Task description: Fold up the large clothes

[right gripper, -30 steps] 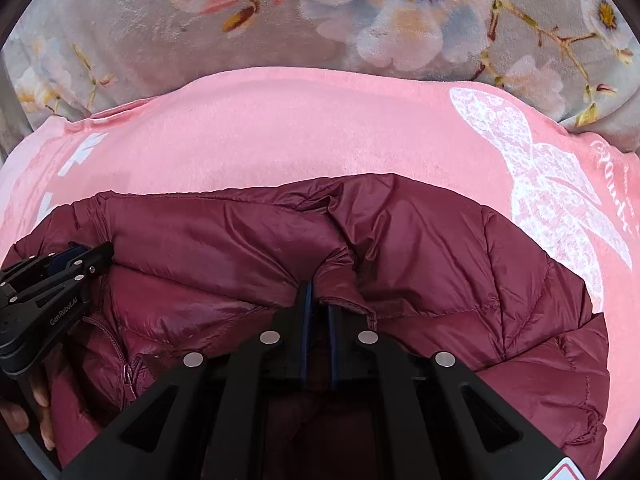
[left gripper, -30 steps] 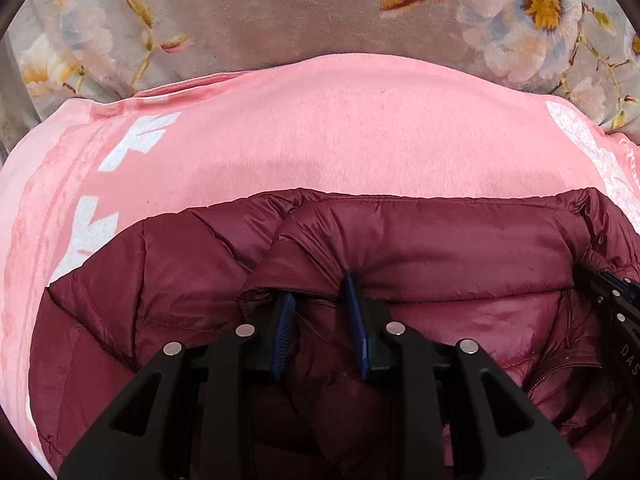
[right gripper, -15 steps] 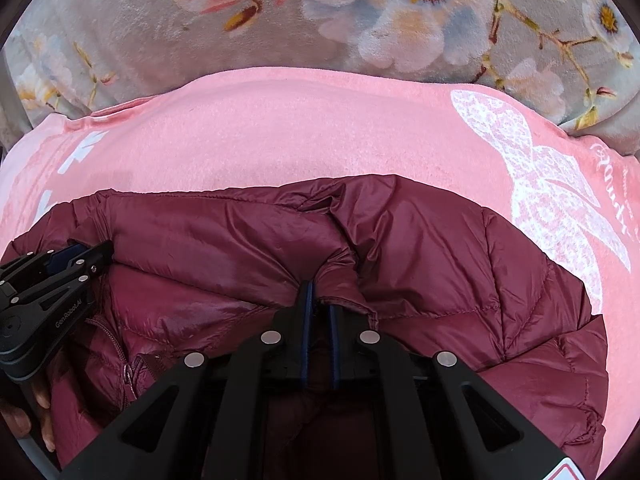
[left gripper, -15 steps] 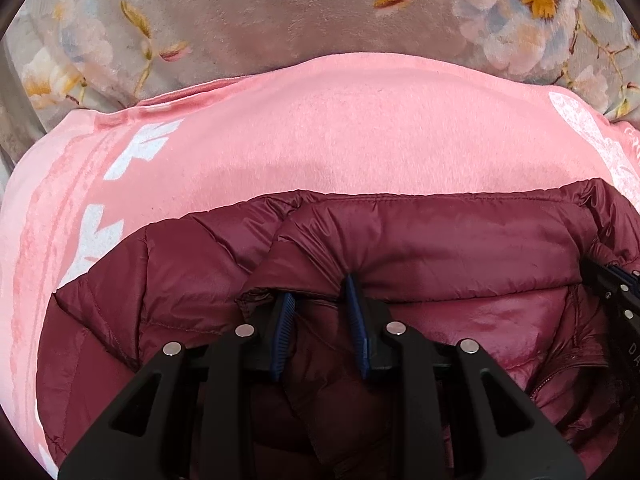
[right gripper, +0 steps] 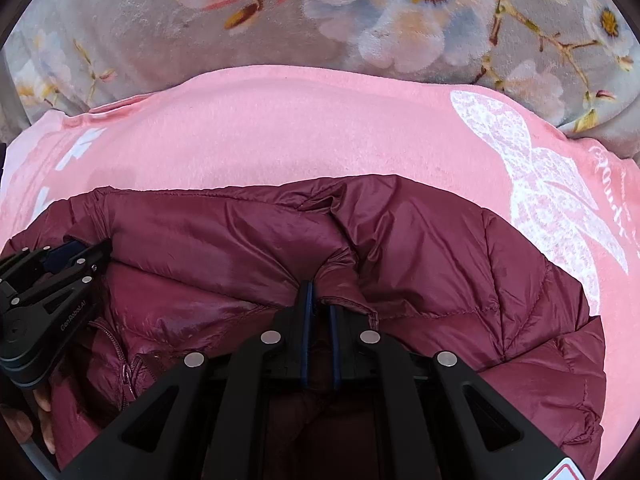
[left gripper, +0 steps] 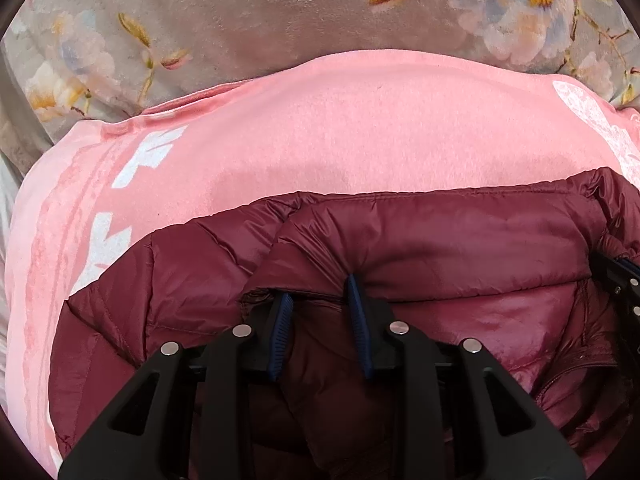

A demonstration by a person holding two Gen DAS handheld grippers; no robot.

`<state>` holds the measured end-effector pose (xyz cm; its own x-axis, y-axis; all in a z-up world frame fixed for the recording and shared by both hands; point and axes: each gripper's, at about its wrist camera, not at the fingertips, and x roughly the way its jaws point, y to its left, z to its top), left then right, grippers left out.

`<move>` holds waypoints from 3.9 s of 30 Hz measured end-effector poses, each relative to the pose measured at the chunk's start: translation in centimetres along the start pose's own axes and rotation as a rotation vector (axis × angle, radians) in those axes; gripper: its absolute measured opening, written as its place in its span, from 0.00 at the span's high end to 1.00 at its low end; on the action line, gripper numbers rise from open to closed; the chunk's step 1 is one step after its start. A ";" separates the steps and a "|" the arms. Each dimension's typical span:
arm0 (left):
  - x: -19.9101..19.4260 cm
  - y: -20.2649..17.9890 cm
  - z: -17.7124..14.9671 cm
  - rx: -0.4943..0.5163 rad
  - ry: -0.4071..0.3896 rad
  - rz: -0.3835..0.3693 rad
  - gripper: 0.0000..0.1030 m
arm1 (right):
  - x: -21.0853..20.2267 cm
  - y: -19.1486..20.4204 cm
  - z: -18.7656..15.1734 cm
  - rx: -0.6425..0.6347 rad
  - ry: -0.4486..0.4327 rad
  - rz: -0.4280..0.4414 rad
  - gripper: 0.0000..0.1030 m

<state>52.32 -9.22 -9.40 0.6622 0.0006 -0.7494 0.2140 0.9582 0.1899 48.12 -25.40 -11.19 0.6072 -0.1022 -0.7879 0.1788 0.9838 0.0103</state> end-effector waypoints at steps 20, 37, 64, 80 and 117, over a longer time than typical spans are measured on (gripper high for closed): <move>0.1 -0.1 0.1 0.014 -0.005 0.026 0.72 | 0.0 -0.2 0.1 0.010 -0.002 0.019 0.94; -10.3 3.1 -7.3 0.015 -0.063 -0.073 0.16 | -11.8 -5.2 -7.9 0.105 -0.009 0.239 0.55; -24.5 20.8 -35.7 -0.570 0.135 -0.394 0.52 | -30.0 -17.2 -38.0 0.485 -0.012 0.288 0.36; -41.7 23.0 -35.6 -0.515 -0.127 -0.520 0.95 | -45.4 -15.1 -37.5 0.337 -0.331 0.303 0.96; -14.5 13.9 -20.0 -0.280 0.072 -0.043 0.89 | -19.1 -14.7 -19.9 0.469 -0.110 0.113 0.96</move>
<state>31.37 9.84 -8.58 0.6019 -0.0309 -0.7980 0.0278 0.9995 -0.0177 18.49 -35.01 -8.59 0.7163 -0.0385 -0.6968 0.4211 0.8201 0.3875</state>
